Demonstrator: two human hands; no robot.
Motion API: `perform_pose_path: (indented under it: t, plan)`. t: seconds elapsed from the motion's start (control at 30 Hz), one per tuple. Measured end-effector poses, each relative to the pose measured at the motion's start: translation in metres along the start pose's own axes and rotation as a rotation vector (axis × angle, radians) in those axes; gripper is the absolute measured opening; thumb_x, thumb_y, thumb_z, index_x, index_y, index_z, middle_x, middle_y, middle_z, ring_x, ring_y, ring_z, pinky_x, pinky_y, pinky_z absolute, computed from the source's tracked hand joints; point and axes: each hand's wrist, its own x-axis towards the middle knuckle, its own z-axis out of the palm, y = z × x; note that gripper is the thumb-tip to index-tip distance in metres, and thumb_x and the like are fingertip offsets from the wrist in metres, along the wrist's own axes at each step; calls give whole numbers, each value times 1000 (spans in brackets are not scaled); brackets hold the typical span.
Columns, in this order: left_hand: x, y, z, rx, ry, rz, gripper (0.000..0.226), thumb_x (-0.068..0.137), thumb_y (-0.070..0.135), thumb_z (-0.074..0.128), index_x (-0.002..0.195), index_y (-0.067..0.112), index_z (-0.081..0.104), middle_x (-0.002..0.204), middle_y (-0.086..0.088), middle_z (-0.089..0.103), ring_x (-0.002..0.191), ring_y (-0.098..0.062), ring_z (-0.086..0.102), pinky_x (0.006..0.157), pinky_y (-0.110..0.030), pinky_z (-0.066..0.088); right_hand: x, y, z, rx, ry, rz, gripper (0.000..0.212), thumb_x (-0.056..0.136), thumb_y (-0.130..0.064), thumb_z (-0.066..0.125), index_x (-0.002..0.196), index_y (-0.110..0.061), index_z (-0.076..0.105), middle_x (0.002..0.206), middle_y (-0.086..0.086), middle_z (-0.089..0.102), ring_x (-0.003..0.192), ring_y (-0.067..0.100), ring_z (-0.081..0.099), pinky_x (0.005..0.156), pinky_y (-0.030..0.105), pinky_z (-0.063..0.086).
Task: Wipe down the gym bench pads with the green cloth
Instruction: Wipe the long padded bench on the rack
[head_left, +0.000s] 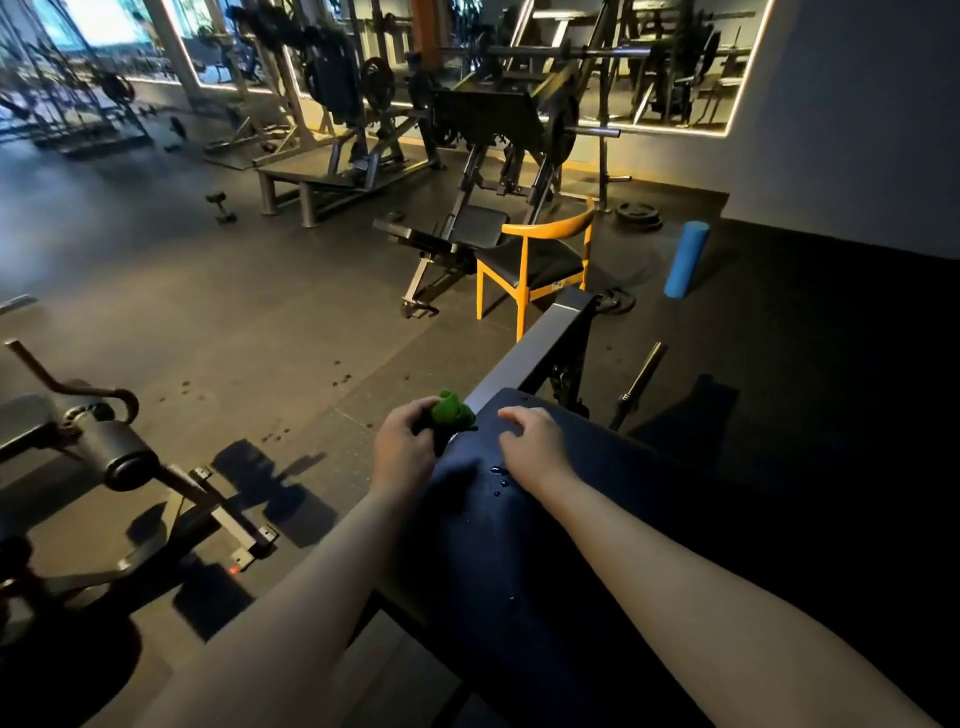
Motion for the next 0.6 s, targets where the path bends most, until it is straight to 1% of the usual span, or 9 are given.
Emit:
perform_pose_path:
  t: [0.03, 0.07, 0.13, 0.17, 0.23, 0.33, 0.43, 0.53, 0.6]
  plan:
    - [11, -7, 2, 59, -14, 1, 44, 75, 7, 54, 106, 30, 75, 111, 3, 73, 103, -22, 68, 95, -47, 54, 6, 0, 3, -38, -24, 1, 43, 93, -11, 49, 134, -18, 59, 136, 2, 51, 123, 22, 51, 95, 28, 43]
    - [24, -14, 4, 123, -40, 18, 44, 77, 7, 57, 109, 33, 76, 118, 4, 71, 109, -22, 66, 99, -46, 52, 15, -1, 8, -68, -29, 9, 45, 93, -13, 48, 137, -19, 57, 142, 2, 49, 127, 22, 48, 100, 31, 42]
    - [46, -16, 10, 255, -83, 54, 45, 85, 2, 61, 118, 30, 74, 140, 4, 59, 126, -20, 55, 108, -37, 43, 33, -2, 16, -119, -6, 43, 48, 92, -13, 47, 139, -18, 54, 147, 3, 47, 133, 23, 44, 108, 37, 40]
    - [52, -14, 12, 295, -91, 69, 46, 88, 1, 61, 122, 30, 72, 149, 4, 50, 133, -19, 49, 109, -32, 39, 38, -1, 17, -153, 5, 52, 49, 91, -12, 47, 139, -17, 53, 147, 3, 47, 134, 24, 43, 110, 37, 38]
    - [81, -27, 21, 319, -171, 111, 50, 91, -1, 57, 128, 31, 68, 159, 5, 37, 139, -18, 42, 106, -30, 37, 55, -2, 27, -229, 40, 82, 48, 90, -11, 46, 137, -14, 54, 146, 5, 48, 135, 24, 42, 112, 35, 34]
    - [114, -46, 35, 324, -357, 159, 57, 91, -5, 47, 138, 24, 61, 163, -3, 27, 146, -22, 33, 108, -24, 31, 71, -3, 41, -395, 58, 106, 46, 96, -11, 42, 142, -15, 48, 152, 1, 42, 143, 19, 31, 116, 37, 21]
    - [132, -58, 53, 217, -552, 153, 52, 97, -2, 45, 145, 16, 52, 164, -8, 23, 152, -21, 21, 109, -13, 14, 85, -1, 55, -553, 75, 144, 48, 101, -19, 40, 149, -20, 38, 159, -3, 31, 149, 16, 18, 120, 43, 11]
    - [140, -70, 75, 60, -694, 61, 44, 106, 16, 45, 150, 16, 46, 164, -2, 21, 152, -11, 14, 113, -15, 9, 92, 0, 67, -638, 106, 201, 50, 103, -24, 37, 152, -21, 33, 162, -4, 24, 151, 14, 13, 121, 44, 9]
    - [142, -75, 85, -37, -719, 57, 41, 106, 17, 45, 147, 18, 50, 160, 4, 32, 150, -7, 20, 115, -14, 11, 94, 1, 74, -710, 124, 226, 51, 104, -26, 33, 155, -21, 27, 164, -5, 20, 151, 13, 10, 122, 43, 8]
